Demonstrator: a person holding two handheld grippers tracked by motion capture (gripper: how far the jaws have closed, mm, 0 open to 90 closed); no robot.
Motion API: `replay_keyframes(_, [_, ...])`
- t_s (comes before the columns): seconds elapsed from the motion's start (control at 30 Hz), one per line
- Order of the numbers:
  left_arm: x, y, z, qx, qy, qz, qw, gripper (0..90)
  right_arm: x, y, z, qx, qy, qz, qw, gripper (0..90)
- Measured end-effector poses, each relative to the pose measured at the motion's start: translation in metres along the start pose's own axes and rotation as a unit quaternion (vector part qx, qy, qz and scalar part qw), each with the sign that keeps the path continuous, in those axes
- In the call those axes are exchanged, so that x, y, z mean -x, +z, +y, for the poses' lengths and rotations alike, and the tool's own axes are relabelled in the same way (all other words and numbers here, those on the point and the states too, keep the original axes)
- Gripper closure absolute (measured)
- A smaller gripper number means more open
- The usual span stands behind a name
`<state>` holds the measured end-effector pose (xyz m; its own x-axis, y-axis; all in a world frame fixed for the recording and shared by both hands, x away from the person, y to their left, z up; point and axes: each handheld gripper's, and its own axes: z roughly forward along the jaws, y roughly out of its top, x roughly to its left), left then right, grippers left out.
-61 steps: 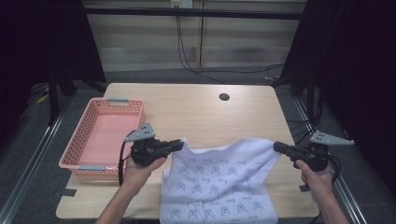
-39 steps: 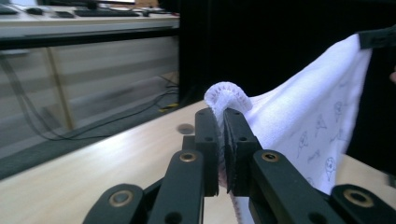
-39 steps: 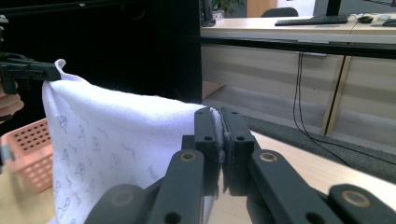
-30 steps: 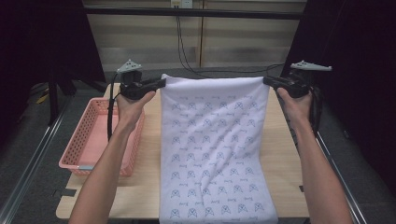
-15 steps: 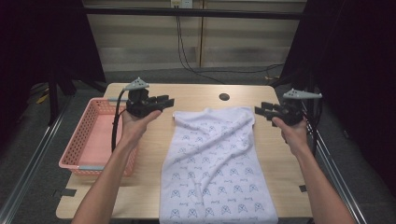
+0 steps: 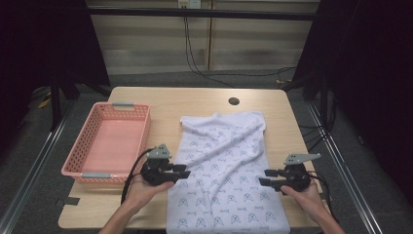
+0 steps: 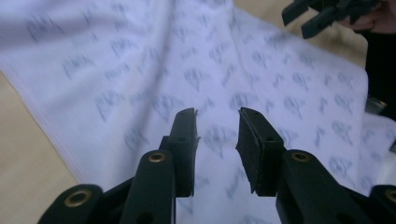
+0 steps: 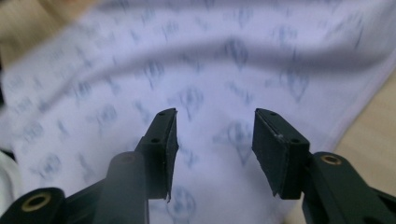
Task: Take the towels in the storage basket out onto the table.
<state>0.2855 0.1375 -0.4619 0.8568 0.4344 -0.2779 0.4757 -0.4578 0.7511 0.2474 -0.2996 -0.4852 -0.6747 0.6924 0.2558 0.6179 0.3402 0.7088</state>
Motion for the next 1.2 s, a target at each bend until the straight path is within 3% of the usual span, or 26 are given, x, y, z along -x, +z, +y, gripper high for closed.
replay_keyframes(0.03, [0.0, 0.003, -0.01, -0.009, -0.001, 0.01, 0.9999, 65.9, -0.001, 0.002, -0.003, -0.008, -0.005, -0.008, 0.9999, 48.9])
replay_keyframes(0.1, [-0.001, 0.006, -0.023, -0.022, -0.014, 0.008, 0.9996, 65.2, -0.001, 0.004, -0.004, -0.013, -0.021, -0.02, 0.9995, 48.2])
replay_keyframes(0.17, [0.001, 0.009, -0.028, -0.032, -0.006, 0.021, 0.9992, 63.5, 0.0, 0.009, -0.003, -0.002, -0.027, -0.026, 0.9993, 48.4])
replay_keyframes(0.23, [0.001, 0.014, -0.03, -0.05, 0.003, 0.026, 0.9984, 63.5, 0.001, 0.015, -0.002, -0.018, -0.042, -0.044, 0.998, 49.5])
replay_keyframes(0.3, [0.0, 0.018, -0.031, -0.059, 0.011, 0.029, 0.9978, 63.7, -0.002, 0.018, -0.004, -0.028, -0.071, -0.067, 0.9948, 55.7])
replay_keyframes(0.4, [0.001, 0.017, -0.034, -0.054, 0.012, 0.03, 0.998, 65.0, -0.003, 0.013, -0.006, -0.032, -0.064, -0.078, 0.9943, 70.6])
replay_keyframes(0.47, [0.003, 0.016, -0.036, -0.052, 0.02, 0.036, 0.9978, 67.0, -0.001, 0.006, -0.01, -0.042, -0.045, -0.073, 0.9954, 84.3])
replay_keyframes(0.5, [0.003, 0.016, -0.037, -0.05, 0.019, 0.039, 0.9978, 67.3, -0.001, 0.002, -0.012, -0.046, -0.039, -0.066, 0.996, 86.0])
replay_keyframes(0.6, [0.005, 0.013, -0.039, -0.054, 0.013, 0.032, 0.998, 73.0, -0.003, -0.009, -0.02, -0.059, -0.037, -0.06, 0.9957, 87.2])
replay_keyframes(0.7, [0.008, 0.011, -0.041, -0.063, -0.009, 0.03, 0.9975, 86.2, -0.006, -0.017, -0.027, -0.069, -0.025, -0.046, 0.9962, 87.2])
replay_keyframes(0.77, [0.015, 0.01, -0.042, -0.074, -0.002, 0.028, 0.9969, 87.7, -0.01, -0.019, -0.029, -0.073, -0.027, -0.04, 0.9962, 87.1])
replay_keyframes(0.87, [0.022, 0.005, -0.048, -0.078, -0.002, 0.02, 0.9967, 87.9, -0.016, -0.02, -0.032, -0.077, -0.046, -0.024, 0.9957, 86.1])
replay_keyframes(0.97, [0.031, -0.001, -0.054, -0.084, -0.005, 0.009, 0.9964, 87.9, -0.02, -0.022, -0.034, -0.082, -0.049, -0.014, 0.9954, 86.4])
replay_keyframes(1.0, [0.033, -0.002, -0.057, -0.085, -0.016, 0.004, 0.9963, 87.8, -0.021, -0.023, -0.035, -0.084, -0.047, -0.004, 0.9953, 86.8])
replay_keyframes(1.07, [0.037, -0.006, -0.059, -0.095, -0.013, -0.013, 0.9953, 87.4, -0.025, -0.025, -0.036, -0.087, -0.056, 0.01, 0.9946, 86.2])
replay_keyframes(1.1, [0.038, -0.008, -0.058, -0.096, -0.01, -0.01, 0.9953, 86.0, -0.026, -0.026, -0.036, -0.082, -0.061, 0.018, 0.9946, 85.2])
replay_keyframes(1.2, [0.04, -0.01, -0.052, -0.065, -0.01, -0.024, 0.9975, 71.1, -0.025, -0.03, -0.034, -0.059, -0.049, 0.014, 0.9969, 77.7])
